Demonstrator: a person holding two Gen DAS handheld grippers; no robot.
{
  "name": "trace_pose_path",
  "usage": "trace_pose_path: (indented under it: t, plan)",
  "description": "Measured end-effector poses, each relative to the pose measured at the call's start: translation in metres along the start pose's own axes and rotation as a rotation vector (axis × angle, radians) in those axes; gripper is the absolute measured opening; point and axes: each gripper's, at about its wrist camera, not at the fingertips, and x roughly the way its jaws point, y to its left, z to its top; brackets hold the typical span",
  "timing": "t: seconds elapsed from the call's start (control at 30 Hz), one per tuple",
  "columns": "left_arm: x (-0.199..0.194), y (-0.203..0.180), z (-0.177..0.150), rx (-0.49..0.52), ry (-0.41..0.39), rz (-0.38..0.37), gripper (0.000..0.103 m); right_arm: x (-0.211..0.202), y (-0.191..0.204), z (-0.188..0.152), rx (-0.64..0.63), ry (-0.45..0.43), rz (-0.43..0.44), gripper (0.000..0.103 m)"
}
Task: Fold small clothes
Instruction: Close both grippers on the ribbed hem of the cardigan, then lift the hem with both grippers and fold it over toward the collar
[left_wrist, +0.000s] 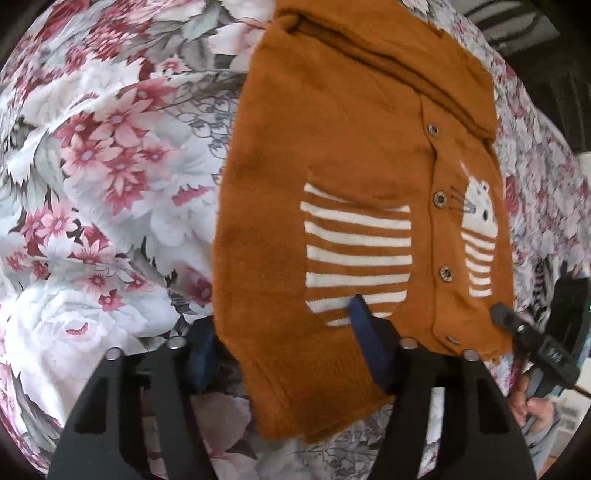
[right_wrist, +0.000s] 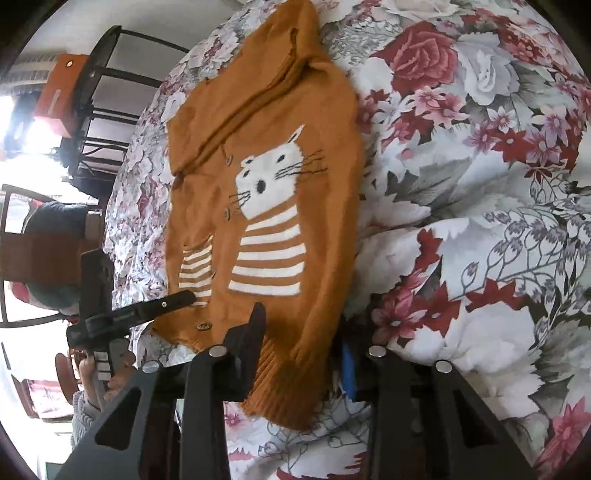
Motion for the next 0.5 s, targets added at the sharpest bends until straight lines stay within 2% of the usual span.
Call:
trace_pose_path:
  t: [0.07,0.13,0.23,0.37,0.5]
  plan:
    - [-0.010,0.014,-0.005,-0.013,0.009,-0.059,0.041,0.000,0.003,-0.003,-0.004,0.005,0.013,0.037]
    - [-0.022,0.033,-0.013,-0.021,0.008,-0.080,0.037,-0.001,0.005,-0.004,-0.003,0.006,0.023,0.037]
    - [-0.025,0.050,-0.019,-0.061,0.014,-0.104,0.037,-0.002,0.005,-0.004,0.009,0.003,0.039,0.037]
    - [-0.012,0.063,-0.013,-0.186,0.017,-0.190,0.037,0.001,0.001,-0.007,0.006,-0.002,0.053,0.037]
    - [-0.011,0.056,-0.013,-0.168,-0.009,-0.154,0.034,0.005,-0.005,-0.010,0.016,-0.018,0.059,0.037]
